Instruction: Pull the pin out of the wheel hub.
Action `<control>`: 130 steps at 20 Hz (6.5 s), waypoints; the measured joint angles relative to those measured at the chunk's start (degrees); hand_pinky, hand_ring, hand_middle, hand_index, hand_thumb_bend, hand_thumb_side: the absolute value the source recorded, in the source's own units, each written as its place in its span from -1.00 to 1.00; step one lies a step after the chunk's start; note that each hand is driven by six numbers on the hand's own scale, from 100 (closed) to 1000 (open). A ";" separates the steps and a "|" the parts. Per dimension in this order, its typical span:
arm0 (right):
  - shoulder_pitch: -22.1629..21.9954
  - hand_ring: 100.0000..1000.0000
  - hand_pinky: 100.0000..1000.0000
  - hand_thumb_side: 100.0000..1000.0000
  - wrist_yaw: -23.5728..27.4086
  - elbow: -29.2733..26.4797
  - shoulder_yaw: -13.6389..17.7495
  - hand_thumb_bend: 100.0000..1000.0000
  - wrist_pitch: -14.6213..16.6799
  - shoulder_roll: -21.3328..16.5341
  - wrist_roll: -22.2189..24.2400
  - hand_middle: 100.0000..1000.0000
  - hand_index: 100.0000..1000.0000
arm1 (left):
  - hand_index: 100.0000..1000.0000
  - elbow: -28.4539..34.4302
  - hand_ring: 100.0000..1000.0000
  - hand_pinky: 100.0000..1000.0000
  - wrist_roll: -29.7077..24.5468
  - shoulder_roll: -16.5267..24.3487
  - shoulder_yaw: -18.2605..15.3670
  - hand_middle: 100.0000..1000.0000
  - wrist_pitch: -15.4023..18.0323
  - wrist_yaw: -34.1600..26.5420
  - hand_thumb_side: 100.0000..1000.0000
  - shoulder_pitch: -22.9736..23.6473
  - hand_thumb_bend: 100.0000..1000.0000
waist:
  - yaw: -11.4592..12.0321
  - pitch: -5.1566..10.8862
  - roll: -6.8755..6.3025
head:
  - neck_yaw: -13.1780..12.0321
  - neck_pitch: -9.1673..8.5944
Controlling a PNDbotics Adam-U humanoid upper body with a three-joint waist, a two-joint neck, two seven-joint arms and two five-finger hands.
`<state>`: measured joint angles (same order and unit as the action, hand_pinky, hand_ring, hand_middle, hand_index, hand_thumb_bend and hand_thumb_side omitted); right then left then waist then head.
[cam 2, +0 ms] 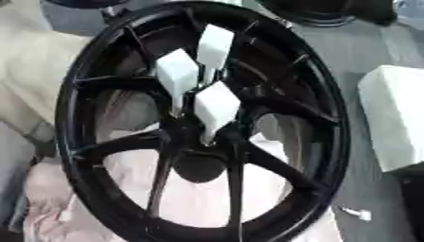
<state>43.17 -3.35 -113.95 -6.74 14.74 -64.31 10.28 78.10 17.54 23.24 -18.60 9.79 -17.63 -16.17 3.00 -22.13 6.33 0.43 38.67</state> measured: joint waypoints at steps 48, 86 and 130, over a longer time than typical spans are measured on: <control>19.82 0.22 0.44 -0.33 -3.58 -0.02 -22.64 -0.05 -11.62 12.01 25.97 0.22 0.45 | 0.39 -0.01 0.00 0.41 -0.28 -0.01 0.10 -0.03 -0.22 0.07 0.05 0.00 0.30 | 0.73 0.23 0.21 | 0.23 0.53; 14.84 0.19 0.41 -0.60 -12.22 4.61 -25.44 -0.14 -12.42 16.14 24.92 0.17 0.40 | 0.39 -0.01 -0.01 0.41 -0.58 -0.07 0.43 -0.03 -0.20 0.01 0.05 -0.49 0.30 | 1.64 0.04 -0.04 | 0.69 0.63; 13.42 0.12 0.37 -0.38 -10.09 8.43 -26.42 -0.12 -10.38 17.90 26.22 0.10 0.39 | 0.39 0.01 0.00 0.41 -0.78 -0.10 0.58 -0.03 -0.24 -0.02 0.05 -1.00 0.30 | 1.95 -0.34 -0.19 | 1.21 0.49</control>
<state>56.59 -13.44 -105.52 -33.16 4.36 -46.40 36.50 78.11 16.76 23.14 -18.02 9.55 -17.64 -17.17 4.96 -22.47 6.14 1.65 39.16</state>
